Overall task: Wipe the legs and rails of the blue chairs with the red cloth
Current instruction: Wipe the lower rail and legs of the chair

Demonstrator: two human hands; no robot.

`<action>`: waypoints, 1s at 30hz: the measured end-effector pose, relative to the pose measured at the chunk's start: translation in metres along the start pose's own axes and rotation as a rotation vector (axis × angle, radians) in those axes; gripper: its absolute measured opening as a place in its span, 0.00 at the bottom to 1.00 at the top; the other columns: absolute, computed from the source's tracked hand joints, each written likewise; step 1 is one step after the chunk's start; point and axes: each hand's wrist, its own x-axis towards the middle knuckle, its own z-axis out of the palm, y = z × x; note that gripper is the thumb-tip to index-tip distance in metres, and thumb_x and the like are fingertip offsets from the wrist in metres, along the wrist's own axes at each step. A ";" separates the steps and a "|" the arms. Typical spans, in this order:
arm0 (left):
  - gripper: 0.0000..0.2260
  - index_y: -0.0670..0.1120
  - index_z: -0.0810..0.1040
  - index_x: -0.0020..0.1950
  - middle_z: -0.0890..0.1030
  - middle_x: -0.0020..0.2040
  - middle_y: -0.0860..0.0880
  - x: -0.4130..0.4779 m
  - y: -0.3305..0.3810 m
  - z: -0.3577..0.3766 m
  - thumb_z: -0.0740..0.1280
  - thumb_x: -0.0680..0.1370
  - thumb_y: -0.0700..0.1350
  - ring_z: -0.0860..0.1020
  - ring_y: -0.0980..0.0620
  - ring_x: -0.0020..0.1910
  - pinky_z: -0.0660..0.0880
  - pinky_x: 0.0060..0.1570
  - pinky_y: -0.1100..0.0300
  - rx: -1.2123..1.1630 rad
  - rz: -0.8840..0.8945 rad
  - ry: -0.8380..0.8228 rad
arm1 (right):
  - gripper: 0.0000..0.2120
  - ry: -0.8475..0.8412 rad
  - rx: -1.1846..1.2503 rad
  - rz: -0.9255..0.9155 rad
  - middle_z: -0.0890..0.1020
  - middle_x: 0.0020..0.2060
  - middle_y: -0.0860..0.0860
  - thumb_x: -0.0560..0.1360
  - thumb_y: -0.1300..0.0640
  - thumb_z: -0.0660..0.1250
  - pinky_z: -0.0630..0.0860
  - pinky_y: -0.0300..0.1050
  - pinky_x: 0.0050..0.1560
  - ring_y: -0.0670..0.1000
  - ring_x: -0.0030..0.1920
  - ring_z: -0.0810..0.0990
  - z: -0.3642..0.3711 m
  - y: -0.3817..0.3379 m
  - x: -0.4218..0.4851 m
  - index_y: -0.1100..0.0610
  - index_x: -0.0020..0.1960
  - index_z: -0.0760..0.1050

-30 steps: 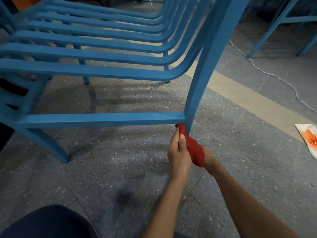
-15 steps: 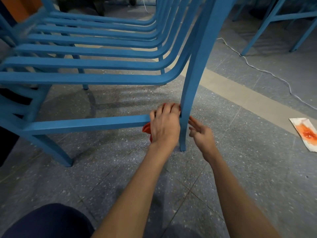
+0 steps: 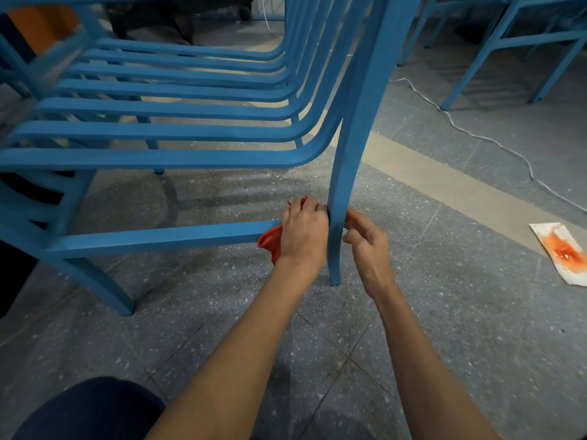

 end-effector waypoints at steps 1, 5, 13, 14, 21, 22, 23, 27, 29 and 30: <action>0.16 0.43 0.72 0.64 0.72 0.64 0.46 -0.003 0.000 0.004 0.63 0.76 0.36 0.65 0.44 0.67 0.60 0.68 0.49 0.000 -0.002 0.020 | 0.28 0.001 0.007 0.000 0.83 0.56 0.48 0.65 0.64 0.58 0.75 0.31 0.52 0.39 0.55 0.80 0.000 0.000 0.000 0.56 0.63 0.77; 0.22 0.41 0.70 0.68 0.73 0.66 0.44 -0.023 -0.002 0.015 0.66 0.73 0.34 0.64 0.42 0.70 0.60 0.70 0.45 -0.002 0.038 0.119 | 0.29 0.013 0.015 0.001 0.83 0.57 0.49 0.64 0.65 0.57 0.74 0.29 0.52 0.41 0.56 0.80 0.001 0.000 0.001 0.59 0.64 0.77; 0.36 0.38 0.70 0.68 0.75 0.65 0.41 -0.043 -0.003 0.018 0.74 0.61 0.28 0.69 0.38 0.68 0.66 0.66 0.41 0.080 0.092 0.094 | 0.26 0.009 0.053 0.013 0.82 0.57 0.50 0.70 0.75 0.57 0.75 0.31 0.52 0.42 0.57 0.80 0.001 0.000 -0.001 0.60 0.64 0.77; 0.36 0.38 0.71 0.68 0.75 0.65 0.42 -0.046 -0.004 0.019 0.75 0.60 0.28 0.69 0.39 0.67 0.66 0.66 0.42 0.087 0.099 0.095 | 0.26 0.004 0.058 0.017 0.82 0.57 0.50 0.71 0.76 0.56 0.75 0.31 0.52 0.43 0.57 0.80 0.001 -0.002 -0.002 0.61 0.65 0.76; 0.37 0.40 0.60 0.75 0.65 0.73 0.44 -0.050 -0.002 0.004 0.69 0.68 0.28 0.58 0.42 0.74 0.54 0.73 0.45 0.104 0.147 -0.018 | 0.27 -0.052 -0.038 0.080 0.81 0.60 0.50 0.71 0.74 0.57 0.76 0.45 0.62 0.48 0.62 0.78 -0.006 -0.006 0.002 0.58 0.66 0.75; 0.36 0.40 0.64 0.73 0.68 0.71 0.43 -0.052 -0.003 0.005 0.70 0.66 0.28 0.62 0.41 0.72 0.58 0.72 0.44 0.109 0.163 -0.038 | 0.27 -0.071 -0.045 0.094 0.81 0.60 0.51 0.71 0.74 0.57 0.76 0.43 0.61 0.48 0.62 0.78 -0.007 -0.009 0.004 0.59 0.67 0.75; 0.35 0.39 0.69 0.70 0.72 0.68 0.43 -0.054 -0.005 0.007 0.73 0.63 0.29 0.66 0.41 0.70 0.64 0.69 0.43 0.120 0.189 -0.044 | 0.27 -0.085 -0.050 0.109 0.80 0.61 0.51 0.71 0.75 0.56 0.76 0.40 0.60 0.48 0.62 0.78 -0.009 -0.011 0.005 0.60 0.67 0.74; 0.30 0.43 0.70 0.69 0.71 0.68 0.47 -0.072 -0.005 0.023 0.70 0.68 0.31 0.65 0.45 0.71 0.65 0.69 0.49 0.084 0.269 -0.166 | 0.27 -0.102 -0.066 0.128 0.79 0.63 0.52 0.72 0.75 0.56 0.73 0.34 0.57 0.50 0.64 0.75 -0.011 -0.015 0.004 0.59 0.68 0.73; 0.28 0.46 0.67 0.70 0.68 0.69 0.49 -0.081 -0.012 0.034 0.67 0.72 0.32 0.63 0.48 0.70 0.63 0.69 0.53 0.008 0.192 -0.308 | 0.29 -0.101 -0.072 0.137 0.78 0.63 0.51 0.72 0.76 0.55 0.72 0.30 0.54 0.49 0.65 0.75 -0.011 -0.015 0.003 0.58 0.68 0.73; 0.27 0.48 0.67 0.70 0.69 0.68 0.50 -0.084 -0.017 0.039 0.67 0.73 0.33 0.65 0.50 0.68 0.65 0.67 0.55 -0.058 0.127 -0.336 | 0.30 -0.100 -0.064 0.142 0.78 0.64 0.50 0.71 0.76 0.55 0.72 0.28 0.52 0.48 0.65 0.75 -0.010 -0.014 0.003 0.57 0.68 0.72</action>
